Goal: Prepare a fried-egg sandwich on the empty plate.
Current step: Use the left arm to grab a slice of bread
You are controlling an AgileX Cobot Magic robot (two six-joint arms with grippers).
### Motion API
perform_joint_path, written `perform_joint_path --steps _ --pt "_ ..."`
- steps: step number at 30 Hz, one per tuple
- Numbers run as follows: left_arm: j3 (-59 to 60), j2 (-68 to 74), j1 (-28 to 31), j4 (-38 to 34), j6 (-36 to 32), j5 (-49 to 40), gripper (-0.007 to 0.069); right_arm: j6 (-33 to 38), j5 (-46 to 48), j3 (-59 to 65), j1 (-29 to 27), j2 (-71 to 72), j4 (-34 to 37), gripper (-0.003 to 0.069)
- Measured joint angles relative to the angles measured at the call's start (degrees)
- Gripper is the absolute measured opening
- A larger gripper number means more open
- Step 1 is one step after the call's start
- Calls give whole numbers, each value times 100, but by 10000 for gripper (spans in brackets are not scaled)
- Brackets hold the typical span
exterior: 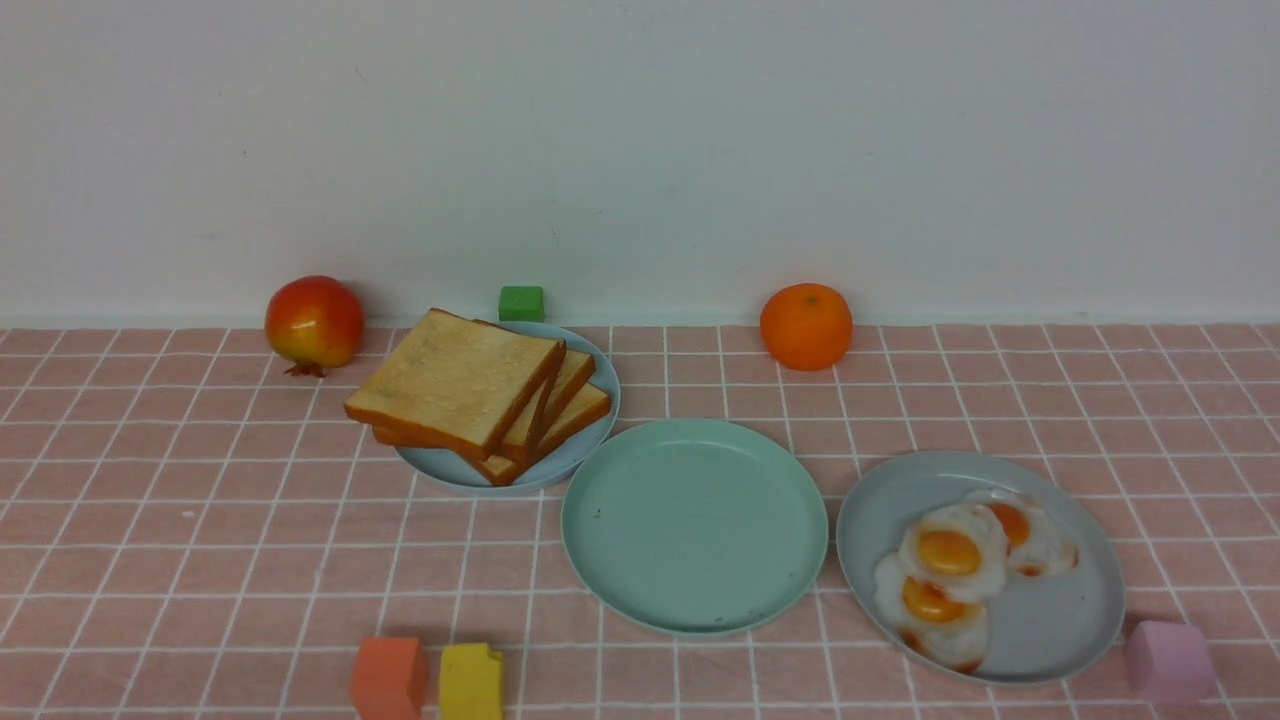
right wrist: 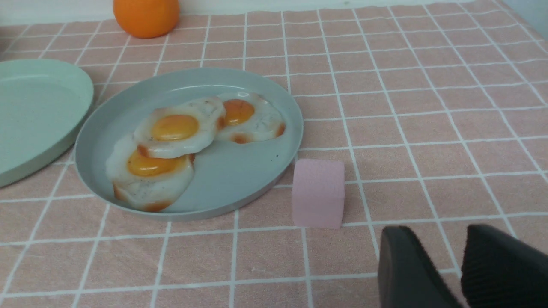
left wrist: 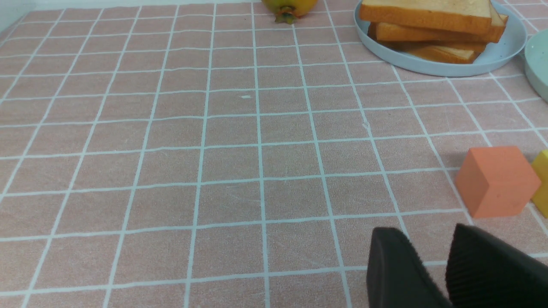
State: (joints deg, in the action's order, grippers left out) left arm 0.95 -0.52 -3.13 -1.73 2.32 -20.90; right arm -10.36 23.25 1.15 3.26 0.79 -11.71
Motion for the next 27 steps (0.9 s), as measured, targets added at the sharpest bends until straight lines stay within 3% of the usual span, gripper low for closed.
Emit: perform_joint_path --steps 12,27 --pt "29 0 0 12 0 157 239 0 -237 40 0 0 -92 242" --pt "75 0 0 -313 23 2124 239 -150 -3878 45 0 0 146 242"
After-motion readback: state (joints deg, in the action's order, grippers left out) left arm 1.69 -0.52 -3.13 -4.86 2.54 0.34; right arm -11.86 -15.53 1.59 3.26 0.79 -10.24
